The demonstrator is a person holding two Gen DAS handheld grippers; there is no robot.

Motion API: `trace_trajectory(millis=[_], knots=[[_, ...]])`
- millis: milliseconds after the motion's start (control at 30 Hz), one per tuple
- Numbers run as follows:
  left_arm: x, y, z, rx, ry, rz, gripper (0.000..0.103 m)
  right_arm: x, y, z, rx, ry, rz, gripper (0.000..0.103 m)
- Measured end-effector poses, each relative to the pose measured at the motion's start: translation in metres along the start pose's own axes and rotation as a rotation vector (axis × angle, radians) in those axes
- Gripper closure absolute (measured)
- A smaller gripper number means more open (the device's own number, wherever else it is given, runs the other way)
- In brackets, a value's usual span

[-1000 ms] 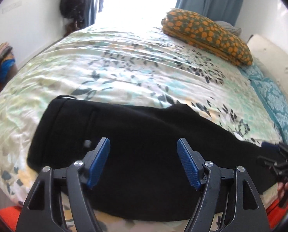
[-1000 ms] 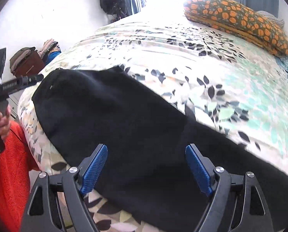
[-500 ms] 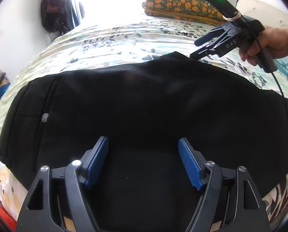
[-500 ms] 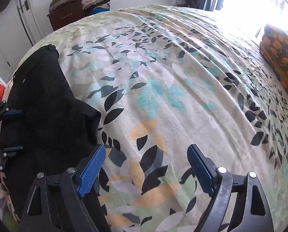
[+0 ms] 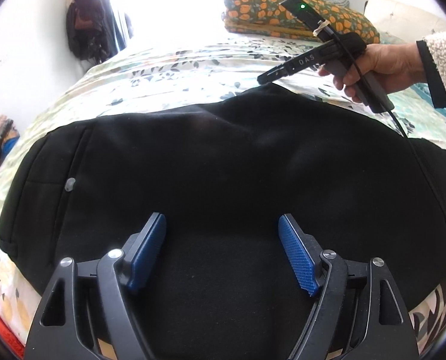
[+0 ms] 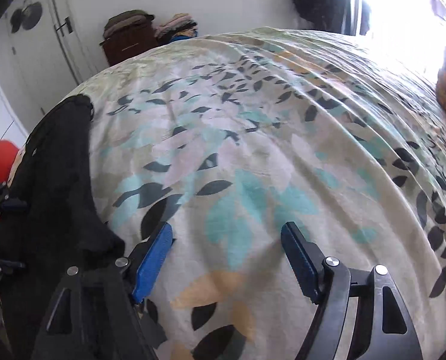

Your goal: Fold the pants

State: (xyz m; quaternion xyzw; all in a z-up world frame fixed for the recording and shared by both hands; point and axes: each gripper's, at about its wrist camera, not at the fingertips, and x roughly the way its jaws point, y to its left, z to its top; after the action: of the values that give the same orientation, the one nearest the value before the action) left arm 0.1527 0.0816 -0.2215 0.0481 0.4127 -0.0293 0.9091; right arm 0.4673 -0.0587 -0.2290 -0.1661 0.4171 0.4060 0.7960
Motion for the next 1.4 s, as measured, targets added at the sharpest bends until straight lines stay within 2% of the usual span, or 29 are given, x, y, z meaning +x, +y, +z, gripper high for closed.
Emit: trace_trajectory(millis=[67,167,200,300,367,433,500,633,700,800,867,933,1100,1400], knots=[[0.0,0.0,0.0,-0.001,0.001,0.0,0.024,-0.022,-0.012,-0.005,0.074,-0.008,-0.076,0.028],[0.001,0.002,0.004,-0.005,0.016,-0.009,0.023,-0.066,-0.008,-0.024,0.208,0.027,-0.106,0.023],[0.0,0.003,0.007,-0.01,0.029,-0.015,0.023,-0.087,0.001,-0.035,0.236,0.018,-0.107,0.017],[-0.01,0.007,0.016,-0.056,0.037,-0.011,0.022,-0.154,0.044,-0.082,0.306,-0.048,-0.139,0.009],[-0.026,0.006,0.021,-0.072,-0.013,-0.043,0.023,-0.193,0.078,-0.125,0.369,-0.059,-0.188,0.005],[-0.038,-0.005,0.023,-0.034,-0.051,-0.084,0.022,-0.222,0.115,-0.169,0.433,-0.068,-0.242,0.003],[-0.042,-0.023,0.021,0.024,-0.05,-0.124,0.022,-0.239,0.147,-0.21,0.467,-0.049,-0.32,0.002],[-0.031,-0.057,0.009,0.075,0.021,-0.196,0.022,-0.245,0.171,-0.266,0.564,-0.022,-0.427,0.002],[-0.02,-0.067,0.001,0.075,0.075,-0.177,0.022,-0.238,0.171,-0.283,0.596,0.001,-0.465,0.002],[-0.018,-0.074,-0.008,0.118,0.048,-0.15,0.021,-0.217,0.165,-0.302,0.659,0.076,-0.448,0.0],[-0.019,-0.073,-0.01,0.125,0.048,-0.148,0.02,-0.217,0.168,-0.306,0.668,0.044,-0.468,0.0],[-0.019,-0.07,-0.011,0.121,0.049,-0.152,0.02,-0.216,0.17,-0.305,0.659,0.054,-0.479,0.0],[-0.018,-0.072,-0.015,0.147,0.035,-0.135,0.019,-0.216,0.171,-0.312,0.651,0.005,-0.474,0.0],[-0.017,-0.072,-0.015,0.151,0.053,-0.131,0.018,-0.217,0.177,-0.315,0.65,-0.028,-0.494,0.0]])
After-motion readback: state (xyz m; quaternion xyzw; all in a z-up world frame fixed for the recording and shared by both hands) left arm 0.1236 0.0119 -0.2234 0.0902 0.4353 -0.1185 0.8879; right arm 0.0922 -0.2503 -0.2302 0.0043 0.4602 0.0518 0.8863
